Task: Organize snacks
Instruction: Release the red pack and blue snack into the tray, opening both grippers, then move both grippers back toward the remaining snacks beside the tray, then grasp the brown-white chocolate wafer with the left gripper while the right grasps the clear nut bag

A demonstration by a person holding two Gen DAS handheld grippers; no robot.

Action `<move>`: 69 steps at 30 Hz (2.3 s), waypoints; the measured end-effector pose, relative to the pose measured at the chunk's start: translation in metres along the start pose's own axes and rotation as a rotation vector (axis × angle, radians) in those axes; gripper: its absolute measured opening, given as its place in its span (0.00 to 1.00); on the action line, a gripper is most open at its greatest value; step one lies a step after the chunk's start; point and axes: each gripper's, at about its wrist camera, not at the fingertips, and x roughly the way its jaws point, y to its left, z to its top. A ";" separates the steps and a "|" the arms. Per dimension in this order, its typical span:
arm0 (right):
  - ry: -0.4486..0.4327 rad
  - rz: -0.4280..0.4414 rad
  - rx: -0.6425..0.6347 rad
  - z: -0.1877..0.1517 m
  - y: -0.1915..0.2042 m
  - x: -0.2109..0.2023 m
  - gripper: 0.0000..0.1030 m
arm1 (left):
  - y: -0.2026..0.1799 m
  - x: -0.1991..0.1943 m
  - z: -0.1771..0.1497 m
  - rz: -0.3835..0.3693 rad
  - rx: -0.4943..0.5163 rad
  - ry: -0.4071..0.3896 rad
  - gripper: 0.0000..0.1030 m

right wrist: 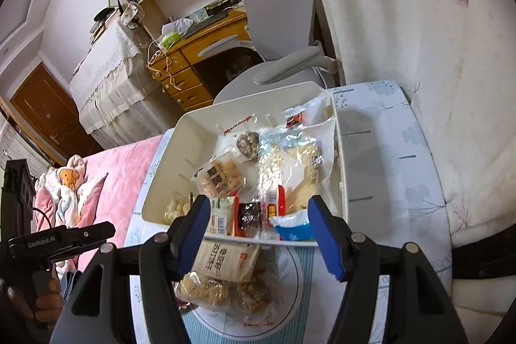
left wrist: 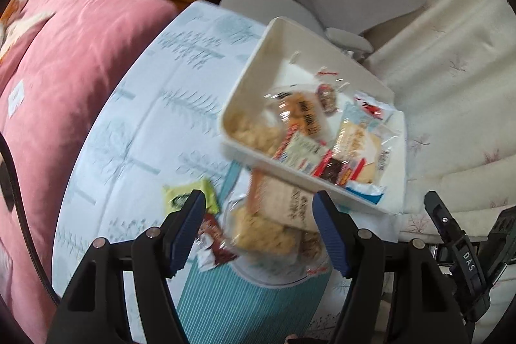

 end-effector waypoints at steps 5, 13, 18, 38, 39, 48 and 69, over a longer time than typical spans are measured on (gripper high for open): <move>0.035 -0.007 -0.023 -0.011 0.007 0.004 0.61 | 0.035 0.006 -0.016 0.017 -0.120 0.043 0.66; 0.110 -0.031 -0.094 -0.038 0.019 0.019 0.61 | 0.070 0.028 -0.039 0.067 -0.235 0.136 0.66; 0.169 -0.043 -0.140 -0.058 0.022 0.033 0.61 | 0.077 0.048 -0.052 0.089 -0.247 0.183 0.65; 0.312 -0.067 -0.482 -0.126 0.030 0.093 0.61 | 0.082 0.129 -0.055 0.177 -0.267 0.252 0.66; 0.310 -0.061 -0.502 -0.127 0.032 0.094 0.61 | 0.078 0.133 -0.050 0.185 -0.260 0.253 0.66; 0.323 -0.033 -0.539 -0.129 0.038 0.105 0.61 | 0.054 0.146 -0.044 0.286 -0.266 0.258 0.66; 0.402 0.012 -0.507 -0.127 0.038 0.100 0.39 | 0.018 0.161 -0.060 0.305 -0.307 0.405 0.35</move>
